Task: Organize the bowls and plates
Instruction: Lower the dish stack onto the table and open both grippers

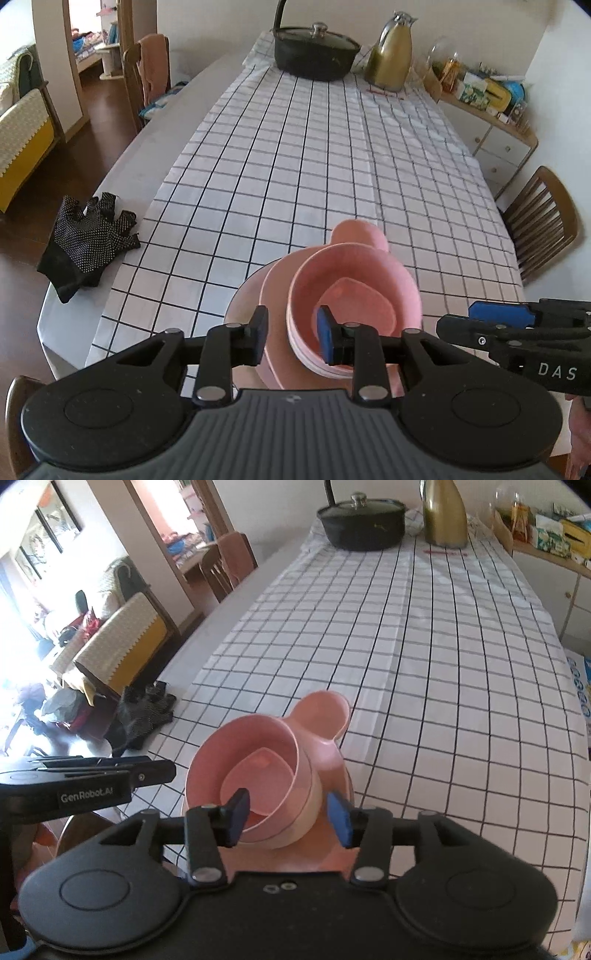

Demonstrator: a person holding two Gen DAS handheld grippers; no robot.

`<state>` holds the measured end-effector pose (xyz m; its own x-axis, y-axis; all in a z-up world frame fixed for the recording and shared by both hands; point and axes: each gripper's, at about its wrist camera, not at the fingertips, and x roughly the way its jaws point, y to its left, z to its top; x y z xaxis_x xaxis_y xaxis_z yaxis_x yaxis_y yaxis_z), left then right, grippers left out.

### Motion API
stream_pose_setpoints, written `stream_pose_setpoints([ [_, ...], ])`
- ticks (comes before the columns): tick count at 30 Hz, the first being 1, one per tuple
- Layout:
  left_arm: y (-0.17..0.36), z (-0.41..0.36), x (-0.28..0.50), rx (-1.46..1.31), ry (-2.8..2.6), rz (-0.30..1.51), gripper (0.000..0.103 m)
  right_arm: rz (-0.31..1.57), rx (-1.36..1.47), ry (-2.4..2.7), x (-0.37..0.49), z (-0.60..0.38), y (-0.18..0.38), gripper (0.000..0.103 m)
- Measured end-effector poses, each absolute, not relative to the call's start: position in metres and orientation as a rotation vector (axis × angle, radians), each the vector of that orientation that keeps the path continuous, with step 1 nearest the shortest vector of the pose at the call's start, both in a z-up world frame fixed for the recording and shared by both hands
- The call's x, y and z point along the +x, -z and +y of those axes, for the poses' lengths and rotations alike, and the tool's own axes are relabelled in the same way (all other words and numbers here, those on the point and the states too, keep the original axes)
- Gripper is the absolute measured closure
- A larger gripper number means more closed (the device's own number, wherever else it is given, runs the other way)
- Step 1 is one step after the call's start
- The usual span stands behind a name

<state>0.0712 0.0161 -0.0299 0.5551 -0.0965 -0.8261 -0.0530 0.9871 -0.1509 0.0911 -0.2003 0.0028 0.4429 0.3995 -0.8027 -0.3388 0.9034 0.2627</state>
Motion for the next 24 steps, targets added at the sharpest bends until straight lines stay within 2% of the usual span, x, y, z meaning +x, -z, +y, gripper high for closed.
stream_pose_setpoints([
  [1, 0.027, 0.014, 0.068, -0.161, 0.027, 0.972, 0.057, 0.998, 0.064, -0.46, 0.088, -0.204, -0.005, 0.049],
  [3, 0.018, 0.008, 0.058, -0.159, 0.027, 0.924, 0.04, 0.973, 0.065, -0.472, 0.082, -0.211, -0.01, 0.043],
  [4, 0.014, 0.005, 0.054, -0.155, 0.027, 0.898, 0.036, 0.96, 0.067, -0.483, 0.078, -0.215, -0.012, 0.037],
  [9, 0.001, -0.011, 0.038, -0.149, 0.053, 0.854, 0.035, 0.924, 0.088, -0.503, 0.066, -0.231, -0.022, 0.023],
  [12, -0.003, -0.02, 0.03, -0.158, 0.072, 0.839, 0.024, 0.899, 0.099, -0.504, 0.058, -0.24, -0.025, 0.015],
  [16, -0.003, -0.03, 0.021, -0.161, 0.077, 0.825, 0.02, 0.852, 0.139, -0.509, 0.05, -0.255, -0.028, 0.001],
  [20, -0.002, -0.038, 0.011, -0.16, 0.083, 0.802, 0.007, 0.827, 0.151, -0.491, 0.045, -0.267, -0.03, 0.001],
  [21, -0.002, -0.039, 0.01, -0.157, 0.078, 0.795, 0.0, 0.819, 0.148, -0.486, 0.045, -0.269, -0.031, 0.001],
  [24, -0.002, -0.044, 0.003, -0.159, 0.074, 0.779, 0.0, 0.793, 0.136, -0.465, 0.039, -0.274, -0.031, 0.001],
])
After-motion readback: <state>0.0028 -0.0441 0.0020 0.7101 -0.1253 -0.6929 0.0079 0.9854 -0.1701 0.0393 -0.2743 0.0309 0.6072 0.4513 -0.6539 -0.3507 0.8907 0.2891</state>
